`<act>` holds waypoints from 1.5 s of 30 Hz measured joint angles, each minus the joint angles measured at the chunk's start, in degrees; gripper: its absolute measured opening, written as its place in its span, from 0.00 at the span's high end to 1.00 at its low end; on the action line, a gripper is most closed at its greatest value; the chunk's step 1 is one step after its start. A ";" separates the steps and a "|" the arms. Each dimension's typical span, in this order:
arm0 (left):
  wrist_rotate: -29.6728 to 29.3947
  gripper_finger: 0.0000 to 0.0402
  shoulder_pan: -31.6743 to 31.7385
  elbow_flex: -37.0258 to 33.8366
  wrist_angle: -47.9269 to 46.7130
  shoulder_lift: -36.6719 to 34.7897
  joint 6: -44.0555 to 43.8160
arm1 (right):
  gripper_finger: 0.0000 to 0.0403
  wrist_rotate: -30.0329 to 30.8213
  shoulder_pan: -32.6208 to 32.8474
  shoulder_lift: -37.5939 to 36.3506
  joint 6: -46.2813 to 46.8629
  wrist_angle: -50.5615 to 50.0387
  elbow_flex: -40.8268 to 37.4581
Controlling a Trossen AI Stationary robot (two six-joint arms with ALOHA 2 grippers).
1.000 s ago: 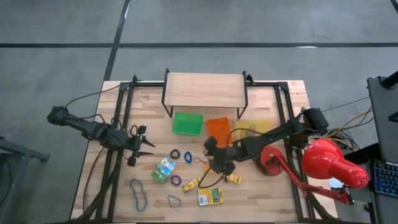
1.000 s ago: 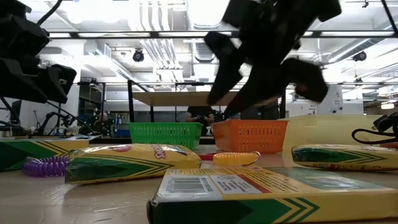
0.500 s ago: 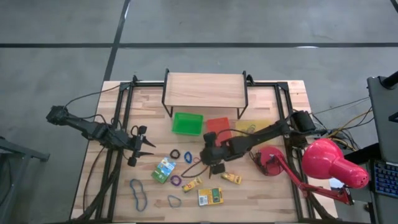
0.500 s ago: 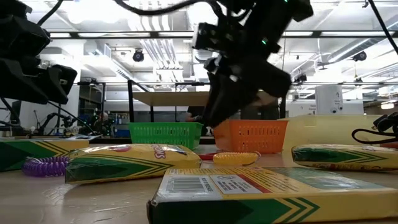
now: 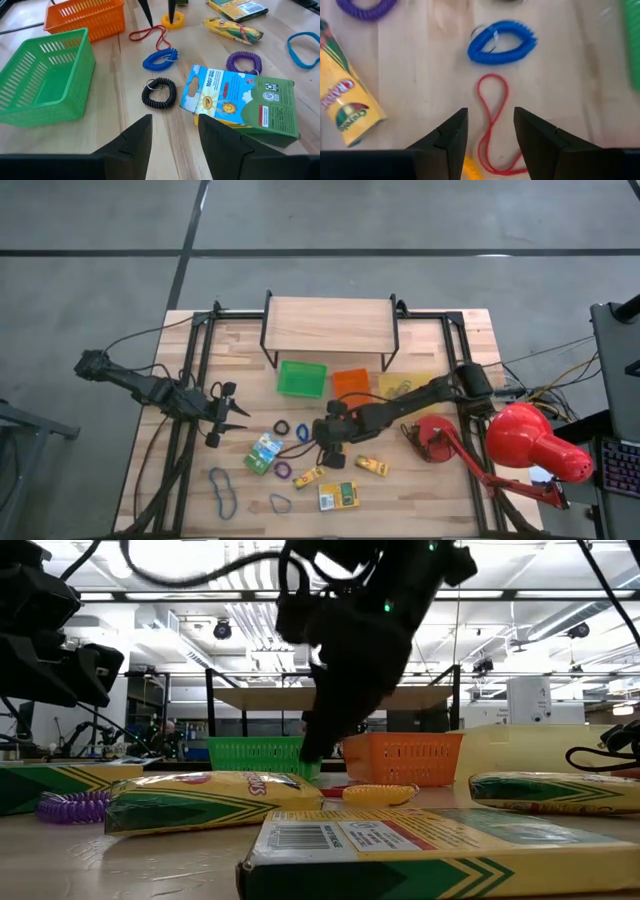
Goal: Pick & Place Office Desk Supplies
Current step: Put the red rubber band into the yellow bin
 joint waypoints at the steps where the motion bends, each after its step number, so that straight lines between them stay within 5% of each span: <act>1: 0.00 0.59 0.00 0.00 -0.02 0.00 0.00 | 0.60 -0.15 0.04 0.63 0.02 -0.01 0.15; 45: 0.00 0.59 0.00 0.00 -0.04 -0.07 0.08 | 0.75 0.05 0.44 3.44 4.02 0.35 -0.83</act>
